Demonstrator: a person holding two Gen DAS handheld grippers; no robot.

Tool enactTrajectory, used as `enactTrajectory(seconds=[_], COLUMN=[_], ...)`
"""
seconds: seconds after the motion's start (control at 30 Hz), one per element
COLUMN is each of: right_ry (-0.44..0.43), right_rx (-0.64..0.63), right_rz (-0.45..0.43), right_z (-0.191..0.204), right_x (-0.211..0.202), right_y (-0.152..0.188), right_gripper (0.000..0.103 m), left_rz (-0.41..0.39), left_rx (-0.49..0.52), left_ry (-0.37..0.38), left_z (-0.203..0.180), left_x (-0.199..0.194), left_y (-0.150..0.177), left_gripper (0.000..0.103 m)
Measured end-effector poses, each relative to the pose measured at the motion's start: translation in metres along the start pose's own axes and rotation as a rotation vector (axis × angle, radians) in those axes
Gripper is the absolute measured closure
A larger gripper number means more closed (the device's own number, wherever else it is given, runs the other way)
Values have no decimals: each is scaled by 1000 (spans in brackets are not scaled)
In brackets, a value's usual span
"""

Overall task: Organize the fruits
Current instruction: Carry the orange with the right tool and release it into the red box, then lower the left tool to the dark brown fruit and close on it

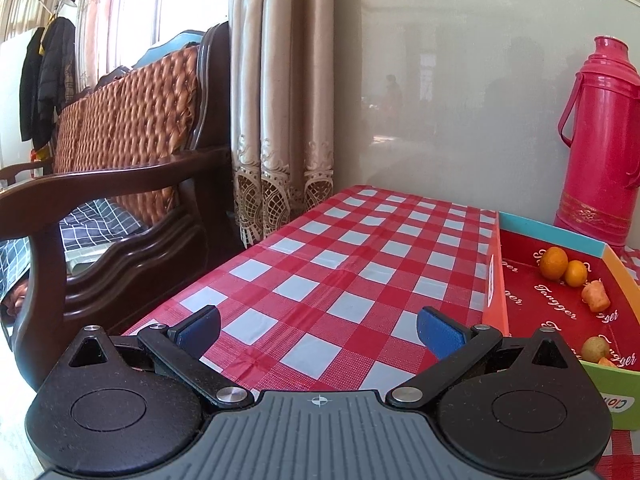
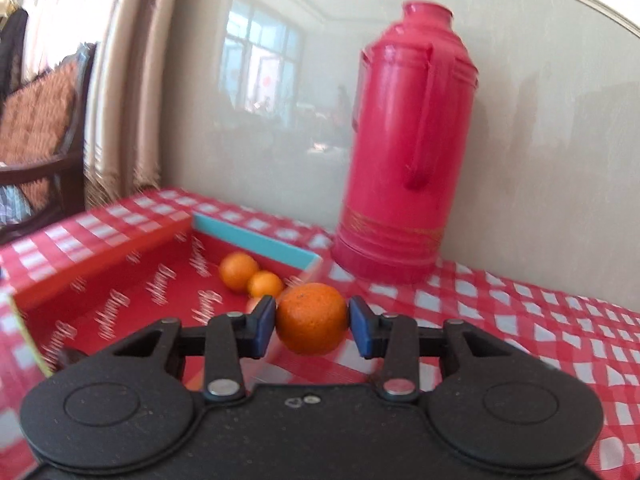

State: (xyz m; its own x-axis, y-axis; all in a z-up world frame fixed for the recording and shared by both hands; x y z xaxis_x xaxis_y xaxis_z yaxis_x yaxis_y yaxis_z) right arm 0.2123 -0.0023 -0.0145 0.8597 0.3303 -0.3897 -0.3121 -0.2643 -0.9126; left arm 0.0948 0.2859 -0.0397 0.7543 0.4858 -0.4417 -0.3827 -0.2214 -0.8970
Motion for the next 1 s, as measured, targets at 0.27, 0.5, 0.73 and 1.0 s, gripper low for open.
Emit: enactTrajectory(seconds=[0.27, 0.5, 0.73, 1.0], right_ry=[-125, -10, 113, 274], right_rx=[-57, 9, 161, 306], right_rz=[-6, -181, -208, -131], right_z=[60, 48, -24, -107], right_x=[-5, -23, -36, -49], right_y=[-4, -15, -11, 24], right_gripper=[72, 6, 6, 6], left_rz=[6, 9, 3, -43], left_rx=[29, -11, -38, -43], left_ry=[5, 26, 86, 218], left_z=[-5, -8, -29, -77], left_x=[-2, -4, -11, -31], left_y=[2, 1, -3, -11], left_gripper=[0, 0, 0, 0])
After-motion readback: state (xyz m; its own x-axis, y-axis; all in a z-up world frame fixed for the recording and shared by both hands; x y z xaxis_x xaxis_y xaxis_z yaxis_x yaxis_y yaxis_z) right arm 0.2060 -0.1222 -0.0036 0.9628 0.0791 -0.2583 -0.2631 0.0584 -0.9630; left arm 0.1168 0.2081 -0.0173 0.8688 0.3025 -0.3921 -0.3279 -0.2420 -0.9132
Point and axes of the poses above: each gripper's, at about its wrist camera, not at the fingertips, and x roughly the way its jaws point, z to its left, y to its underside, the point moved 9 cm from there along x, roughly the way its jaws point, and after that the axes turned 1 degree about z, right-handed, at the moved point
